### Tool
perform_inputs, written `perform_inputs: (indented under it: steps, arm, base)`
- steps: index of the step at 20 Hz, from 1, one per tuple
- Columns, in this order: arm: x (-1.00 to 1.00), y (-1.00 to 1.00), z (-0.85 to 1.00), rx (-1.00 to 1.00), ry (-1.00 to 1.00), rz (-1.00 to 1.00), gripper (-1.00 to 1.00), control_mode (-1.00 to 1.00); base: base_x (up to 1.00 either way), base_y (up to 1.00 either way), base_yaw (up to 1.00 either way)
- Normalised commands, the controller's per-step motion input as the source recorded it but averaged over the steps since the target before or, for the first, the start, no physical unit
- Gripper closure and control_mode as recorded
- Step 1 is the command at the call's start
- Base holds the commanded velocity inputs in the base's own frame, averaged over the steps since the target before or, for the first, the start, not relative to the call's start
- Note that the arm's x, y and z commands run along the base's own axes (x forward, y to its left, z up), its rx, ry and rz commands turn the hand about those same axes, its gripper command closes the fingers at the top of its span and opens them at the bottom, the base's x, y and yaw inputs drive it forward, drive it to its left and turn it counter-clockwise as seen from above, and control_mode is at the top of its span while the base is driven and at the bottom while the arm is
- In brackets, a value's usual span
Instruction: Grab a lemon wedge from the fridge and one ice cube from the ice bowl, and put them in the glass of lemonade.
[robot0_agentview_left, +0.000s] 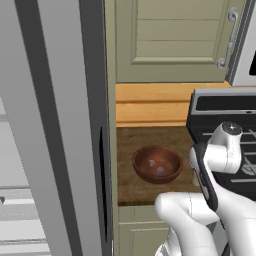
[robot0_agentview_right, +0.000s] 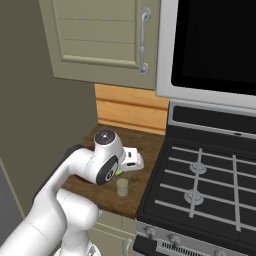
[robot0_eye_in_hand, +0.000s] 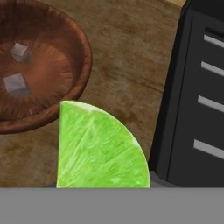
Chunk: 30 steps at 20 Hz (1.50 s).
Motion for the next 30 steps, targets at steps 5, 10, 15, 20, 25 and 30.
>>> perform_inputs:
  steps: [5,10,15,20,25,30]
  arm:
    - [0.04,0.00,-0.10,0.00,0.00,0.00,1.00,-1.00]
    - [0.00,0.00,-0.28,0.00,0.00,0.00,1.00,-1.00]
    - [0.00,0.00,-0.13,0.00,0.00,0.00,1.00,-1.00]
    - [0.00,0.00,0.00,0.00,0.00,0.00,1.00,-1.00]
    - [0.00,0.00,0.00,0.00,0.00,0.00,-1.00,-1.00]
    - [0.00,0.00,0.00,0.00,0.00,0.00,-1.00,-1.00]
  base:
    - [0.00,0.00,0.00]
    - [0.00,0.00,0.00]
    - [0.00,0.00,0.00]
    - [0.00,0.00,0.00]
    - [0.00,0.00,0.00]
    - [0.00,0.00,0.00]
